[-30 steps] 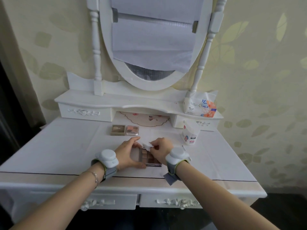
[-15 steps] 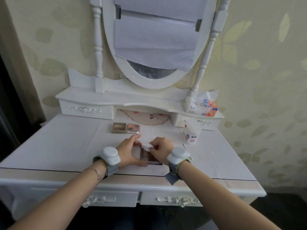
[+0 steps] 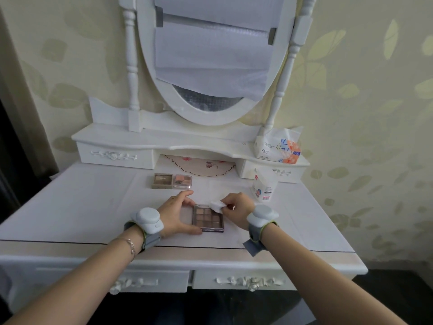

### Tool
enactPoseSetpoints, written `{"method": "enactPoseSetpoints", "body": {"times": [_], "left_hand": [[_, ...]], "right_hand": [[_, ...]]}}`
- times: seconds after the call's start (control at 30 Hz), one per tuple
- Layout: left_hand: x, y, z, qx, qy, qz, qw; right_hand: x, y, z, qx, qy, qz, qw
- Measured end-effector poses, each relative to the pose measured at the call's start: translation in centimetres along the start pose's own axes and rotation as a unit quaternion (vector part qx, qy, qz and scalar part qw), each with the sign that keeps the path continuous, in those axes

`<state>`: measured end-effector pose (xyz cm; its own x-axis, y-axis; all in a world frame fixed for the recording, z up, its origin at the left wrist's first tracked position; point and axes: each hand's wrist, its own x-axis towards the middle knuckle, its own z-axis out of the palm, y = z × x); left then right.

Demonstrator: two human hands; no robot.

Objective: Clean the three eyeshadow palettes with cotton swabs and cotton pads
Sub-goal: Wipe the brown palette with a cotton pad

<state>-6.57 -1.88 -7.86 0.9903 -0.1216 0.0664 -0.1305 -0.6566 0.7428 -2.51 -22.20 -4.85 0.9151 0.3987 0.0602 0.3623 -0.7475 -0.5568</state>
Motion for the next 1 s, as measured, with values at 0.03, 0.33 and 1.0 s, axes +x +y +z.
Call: {"method": "enactPoseSetpoints", "body": {"times": [0.03, 0.33, 1.0], "left_hand": [[0.0, 0.1, -0.1, 0.001, -0.008, -0.002, 1.0], [-0.1, 0.3, -0.2, 0.006, -0.013, -0.004, 1.0], [-0.3, -0.2, 0.4, 0.017, 0.008, 0.017, 1.0]], "right_hand": [[-0.2, 0.3, -0.1, 0.004, -0.007, -0.011, 1.0], [0.1, -1.1, 0.3, -0.027, -0.01, -0.032, 0.999], [1.9, -2.0, 1.7, -0.029, -0.022, -0.069, 0.997]]}}
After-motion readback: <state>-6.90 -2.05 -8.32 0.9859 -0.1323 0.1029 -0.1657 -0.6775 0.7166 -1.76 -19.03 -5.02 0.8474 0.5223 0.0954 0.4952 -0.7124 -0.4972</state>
